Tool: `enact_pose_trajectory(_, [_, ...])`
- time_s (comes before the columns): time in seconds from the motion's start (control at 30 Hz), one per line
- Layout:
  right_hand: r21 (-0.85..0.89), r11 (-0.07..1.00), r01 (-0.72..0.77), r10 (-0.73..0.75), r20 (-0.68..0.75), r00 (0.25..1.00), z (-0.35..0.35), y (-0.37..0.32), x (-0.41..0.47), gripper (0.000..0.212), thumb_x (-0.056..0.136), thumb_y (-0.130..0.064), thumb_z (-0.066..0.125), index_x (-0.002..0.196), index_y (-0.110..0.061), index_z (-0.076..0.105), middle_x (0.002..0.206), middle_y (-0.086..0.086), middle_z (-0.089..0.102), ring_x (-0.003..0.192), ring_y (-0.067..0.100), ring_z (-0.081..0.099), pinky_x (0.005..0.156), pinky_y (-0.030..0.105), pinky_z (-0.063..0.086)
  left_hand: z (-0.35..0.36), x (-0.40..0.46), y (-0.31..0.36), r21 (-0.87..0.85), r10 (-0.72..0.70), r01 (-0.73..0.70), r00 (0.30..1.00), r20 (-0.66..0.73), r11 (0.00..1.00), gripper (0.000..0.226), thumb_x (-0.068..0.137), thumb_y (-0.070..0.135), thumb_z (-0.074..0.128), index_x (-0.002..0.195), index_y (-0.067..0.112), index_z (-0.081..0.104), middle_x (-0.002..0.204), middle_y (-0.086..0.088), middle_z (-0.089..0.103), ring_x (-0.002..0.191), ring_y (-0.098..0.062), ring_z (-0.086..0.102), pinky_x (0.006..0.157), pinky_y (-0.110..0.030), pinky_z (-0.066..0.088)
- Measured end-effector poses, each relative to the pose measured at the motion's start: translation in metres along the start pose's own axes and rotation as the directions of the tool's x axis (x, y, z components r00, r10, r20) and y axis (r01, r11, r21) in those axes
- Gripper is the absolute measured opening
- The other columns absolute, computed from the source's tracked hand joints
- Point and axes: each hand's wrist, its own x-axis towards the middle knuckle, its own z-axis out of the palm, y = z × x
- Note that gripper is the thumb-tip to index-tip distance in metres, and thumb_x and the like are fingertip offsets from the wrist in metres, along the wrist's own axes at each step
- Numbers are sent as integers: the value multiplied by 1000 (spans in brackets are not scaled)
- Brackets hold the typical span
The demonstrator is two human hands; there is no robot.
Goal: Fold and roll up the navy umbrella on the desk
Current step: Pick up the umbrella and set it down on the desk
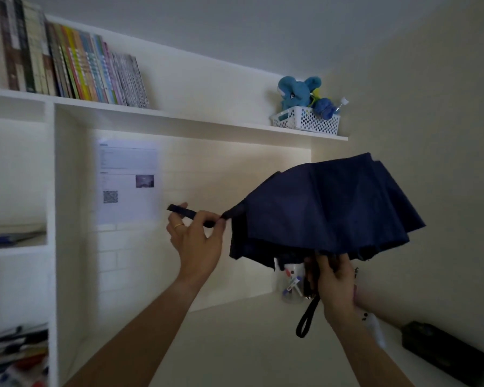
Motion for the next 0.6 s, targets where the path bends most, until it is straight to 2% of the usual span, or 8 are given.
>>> enact_pose_trajectory(0.07, [-114, 993, 31, -30, 8, 1000, -9, 2, 3, 22, 95, -31, 65, 112, -18, 59, 84, 8, 69, 66, 19, 58, 59, 32, 49, -13, 6, 0, 25, -15, 17, 998, -68, 1000, 5, 91, 30, 73, 89, 26, 70, 150, -5, 30, 141, -25, 23, 114, -42, 20])
enact_pose_trajectory(0.13, [-268, 961, 72, -65, 34, 997, -20, 6, 3, 25, 93, -28, 68, 116, -21, 60, 94, -4, 71, 82, 12, 66, 71, 33, 53, -23, 10, -3, 128, 69, -57, 993, -95, 990, 5, 91, 28, 73, 88, 24, 71, 151, -6, 31, 140, -24, 25, 115, -44, 20])
enact_pose_trajectory(0.2, [-280, 958, 54, -49, 27, 998, -27, 12, 1, 20, 93, -23, 67, 112, -24, 61, 93, 0, 72, 81, 14, 68, 68, 36, 55, -34, 15, -4, 108, 47, -38, 996, -81, 993, 9, 92, 23, 69, 86, 19, 72, 146, -4, 40, 133, -20, 35, 110, -37, 26])
enact_pose_trajectory(0.23, [-276, 961, 24, -19, 19, 1000, -30, 15, -1, 14, 93, -25, 65, 106, -25, 61, 89, 5, 71, 74, 19, 66, 63, 39, 54, -38, 16, -3, 37, -2, 3, 1000, -18, 999, 14, 94, 19, 63, 85, 13, 71, 136, -3, 50, 123, -18, 46, 102, -30, 32])
enact_pose_trajectory(0.3, [-327, 945, -2, 12, 28, 1000, -33, 21, -6, 13, 92, -34, 63, 102, -26, 61, 85, 4, 70, 70, 18, 64, 60, 36, 50, -45, 18, 0, -161, -159, 186, 973, 166, 969, 26, 98, 14, 49, 80, 3, 64, 99, -4, 70, 84, -20, 63, 79, -28, 41])
enact_pose_trajectory(0.37, [-370, 929, 6, 12, 48, 999, -36, 33, -9, 18, 94, -34, 64, 109, -27, 61, 92, -3, 72, 78, 14, 68, 64, 36, 54, -48, 16, 2, -148, -257, 306, 926, 276, 941, 34, 98, 18, 43, 72, 6, 60, 69, -4, 69, 59, -20, 56, 69, -32, 40])
enact_pose_trajectory(0.47, [-383, 922, -60, 111, 115, 987, -38, 47, -11, 15, 94, -25, 67, 105, -19, 61, 88, 7, 72, 70, 16, 68, 59, 36, 55, -43, 5, -6, 77, -226, 213, 907, 355, 974, 38, 97, 23, 47, 65, 8, 63, 63, -4, 59, 63, -19, 52, 65, -33, 39])
enact_pose_trajectory(0.6, [-464, 871, -161, 277, 195, 941, -38, 72, -7, 12, 93, -17, 67, 99, -8, 61, 74, 16, 70, 46, 18, 56, 47, 33, 46, -32, -2, -29, -3, -236, 260, 880, 412, 966, 29, 98, 25, 59, 78, 6, 68, 74, -3, 66, 68, -17, 58, 67, -29, 47])
